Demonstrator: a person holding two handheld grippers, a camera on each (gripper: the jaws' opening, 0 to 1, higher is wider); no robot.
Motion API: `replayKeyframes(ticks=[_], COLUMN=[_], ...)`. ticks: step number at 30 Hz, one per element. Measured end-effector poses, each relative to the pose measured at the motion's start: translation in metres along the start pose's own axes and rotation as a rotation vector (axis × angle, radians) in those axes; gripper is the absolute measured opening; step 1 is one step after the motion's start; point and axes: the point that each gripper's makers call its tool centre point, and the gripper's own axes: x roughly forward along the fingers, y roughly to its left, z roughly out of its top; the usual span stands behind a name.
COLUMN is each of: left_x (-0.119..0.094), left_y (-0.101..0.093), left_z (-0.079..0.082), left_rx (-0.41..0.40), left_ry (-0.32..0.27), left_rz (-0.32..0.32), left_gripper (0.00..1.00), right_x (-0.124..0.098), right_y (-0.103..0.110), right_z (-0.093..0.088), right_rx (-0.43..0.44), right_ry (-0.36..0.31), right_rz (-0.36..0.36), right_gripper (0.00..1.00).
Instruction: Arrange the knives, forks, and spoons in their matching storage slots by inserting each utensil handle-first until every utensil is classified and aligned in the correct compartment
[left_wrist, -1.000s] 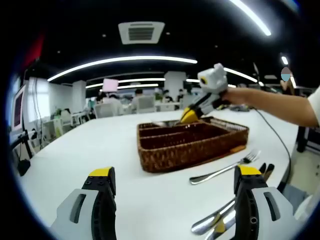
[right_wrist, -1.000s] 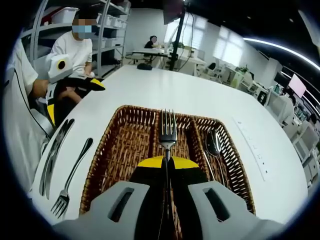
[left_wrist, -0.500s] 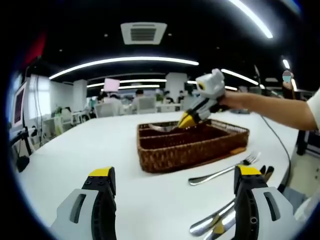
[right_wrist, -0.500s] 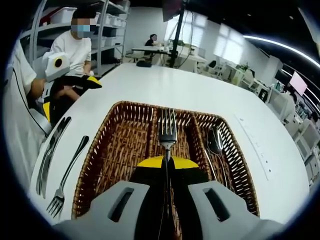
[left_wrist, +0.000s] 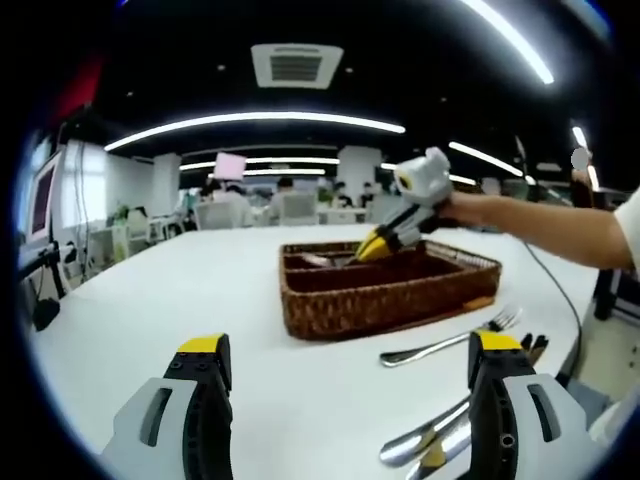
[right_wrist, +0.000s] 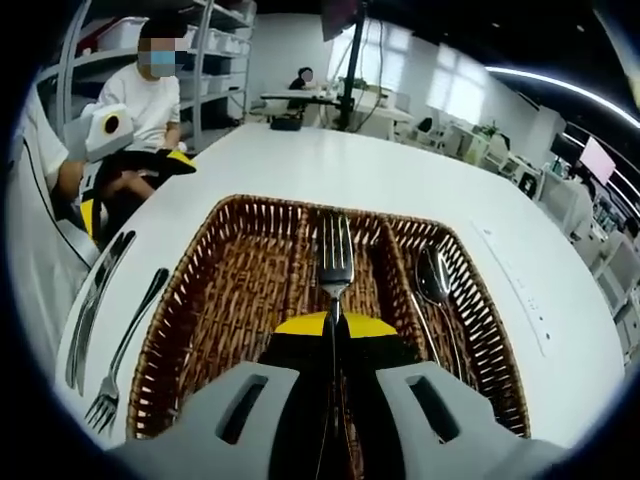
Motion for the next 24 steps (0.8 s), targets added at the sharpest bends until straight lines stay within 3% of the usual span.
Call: replayKeyframes(ticks=[12, 24], left_x=[0.0006, 0.0006], left_y=[0.0052, 0.0057], left_z=[0.0024, 0.0030], left_rx=[-0.001, -0.005], left_ry=[0.000, 0.000], left_rz=[0.009, 0.014], left_gripper=[0.99, 0.99], right_x=[0.0070, 0.0074], right_y=[-0.0045, 0.0040], right_z=[-0.0074, -0.0062], right_rx=[-0.028, -0.031], right_ry=[0.018, 0.030], right_rz=[0.000, 0.013], right_gripper=[0.03, 0.03])
